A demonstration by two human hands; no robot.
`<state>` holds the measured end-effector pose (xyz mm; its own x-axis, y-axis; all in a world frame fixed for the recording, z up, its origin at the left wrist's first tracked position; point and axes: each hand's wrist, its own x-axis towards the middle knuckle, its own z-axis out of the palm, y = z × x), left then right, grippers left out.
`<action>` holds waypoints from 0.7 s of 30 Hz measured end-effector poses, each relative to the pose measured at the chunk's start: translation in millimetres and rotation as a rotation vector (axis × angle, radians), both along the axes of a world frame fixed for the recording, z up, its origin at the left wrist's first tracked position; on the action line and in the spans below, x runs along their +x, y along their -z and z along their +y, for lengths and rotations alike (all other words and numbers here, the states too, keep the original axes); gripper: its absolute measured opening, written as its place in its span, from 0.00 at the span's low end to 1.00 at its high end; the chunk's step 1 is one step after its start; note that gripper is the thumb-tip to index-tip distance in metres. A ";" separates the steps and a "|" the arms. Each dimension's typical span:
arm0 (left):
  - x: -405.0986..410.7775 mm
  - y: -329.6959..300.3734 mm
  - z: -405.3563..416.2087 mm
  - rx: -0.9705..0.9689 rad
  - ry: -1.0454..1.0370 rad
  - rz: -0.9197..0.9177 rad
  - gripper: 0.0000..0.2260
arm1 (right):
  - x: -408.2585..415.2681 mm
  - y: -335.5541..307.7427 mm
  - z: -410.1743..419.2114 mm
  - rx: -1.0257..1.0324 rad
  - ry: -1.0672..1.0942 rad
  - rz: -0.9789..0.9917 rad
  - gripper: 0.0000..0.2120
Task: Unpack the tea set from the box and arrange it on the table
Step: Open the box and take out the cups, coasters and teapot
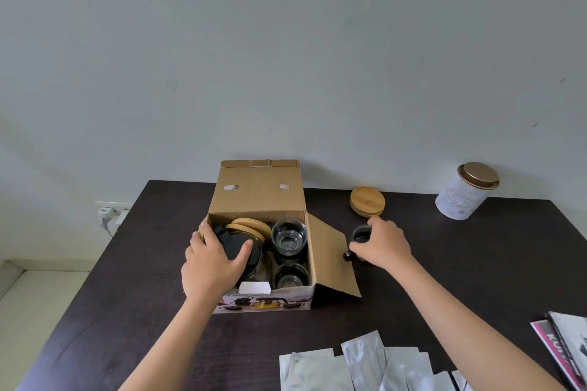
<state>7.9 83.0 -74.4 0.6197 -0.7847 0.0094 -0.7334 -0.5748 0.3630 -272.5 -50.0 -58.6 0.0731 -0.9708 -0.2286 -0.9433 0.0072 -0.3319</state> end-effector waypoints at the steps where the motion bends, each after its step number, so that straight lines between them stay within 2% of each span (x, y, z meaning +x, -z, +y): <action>1: -0.2 0.4 -0.4 0.000 -0.001 -0.001 0.46 | -6.1 10.1 -3.0 0.026 0.040 0.021 0.31; 8: 0.0 1.7 -2.1 0.025 -0.006 -0.005 0.45 | -30.1 44.8 -21.1 0.000 0.239 0.021 0.33; 15: -1.7 1.6 -2.2 0.037 -0.022 -0.004 0.45 | -53.3 49.1 -73.5 -0.008 0.356 0.005 0.29; 21: -2.8 -0.5 -4.4 0.053 -0.042 -0.007 0.44 | -75.9 54.8 -129.5 -0.120 0.326 0.193 0.25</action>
